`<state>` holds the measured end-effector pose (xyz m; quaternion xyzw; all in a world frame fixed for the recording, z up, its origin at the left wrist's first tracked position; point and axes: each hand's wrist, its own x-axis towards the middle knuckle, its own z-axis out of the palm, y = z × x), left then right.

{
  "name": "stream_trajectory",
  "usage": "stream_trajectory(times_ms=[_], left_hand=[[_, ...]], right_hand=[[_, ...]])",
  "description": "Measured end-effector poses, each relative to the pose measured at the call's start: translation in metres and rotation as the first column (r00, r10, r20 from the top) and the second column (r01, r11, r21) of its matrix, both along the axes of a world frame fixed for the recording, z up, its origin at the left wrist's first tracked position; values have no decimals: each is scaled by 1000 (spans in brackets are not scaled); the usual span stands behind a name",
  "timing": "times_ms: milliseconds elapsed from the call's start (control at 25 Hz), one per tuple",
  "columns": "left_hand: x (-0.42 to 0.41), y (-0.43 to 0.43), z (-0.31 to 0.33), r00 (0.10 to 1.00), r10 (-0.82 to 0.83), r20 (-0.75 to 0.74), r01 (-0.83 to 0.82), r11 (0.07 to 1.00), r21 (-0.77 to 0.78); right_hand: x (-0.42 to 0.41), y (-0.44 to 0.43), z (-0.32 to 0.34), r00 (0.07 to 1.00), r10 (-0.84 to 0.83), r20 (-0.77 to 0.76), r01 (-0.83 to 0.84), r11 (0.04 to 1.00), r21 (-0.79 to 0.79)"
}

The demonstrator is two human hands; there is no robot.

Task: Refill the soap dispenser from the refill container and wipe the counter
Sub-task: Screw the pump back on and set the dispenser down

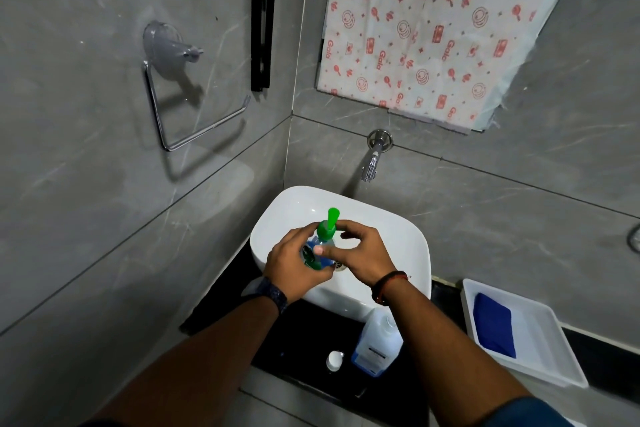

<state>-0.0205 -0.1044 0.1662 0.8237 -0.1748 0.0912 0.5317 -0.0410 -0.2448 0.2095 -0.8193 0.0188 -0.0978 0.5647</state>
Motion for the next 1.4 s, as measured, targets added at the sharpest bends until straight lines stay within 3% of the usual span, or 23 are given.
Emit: stream_trajectory(times_ms=[160, 360, 520, 640, 800, 1240, 1400], left_hand=[[-1, -2, -1, 999, -2, -39, 4, 999, 47], [-4, -5, -1, 1000, 6, -23, -6, 1000, 17], [-2, -3, -1, 1000, -4, -18, 5, 999, 33], [-3, -3, 0, 1000, -5, 3, 5, 1000, 23], [-4, -1, 1, 1000, -6, -9, 6, 1000, 25], [0, -6, 11, 999, -1, 39, 2, 1000, -10], [2, -5, 10, 1000, 21, 12, -21, 1000, 10]], right_hand=[[2, 4, 7, 996, -64, 63, 59, 995, 86], [1, 13, 7, 967, -178, 181, 205, 968, -143], [-1, 13, 2, 977, -59, 203, 85, 989, -124], [0, 15, 2, 971, -140, 196, 173, 972, -161], [-1, 13, 1, 980, -54, 189, 78, 990, -120], [-1, 12, 19, 963, -108, 247, 152, 974, -167], [-1, 9, 21, 970, -41, 241, 76, 987, -140]])
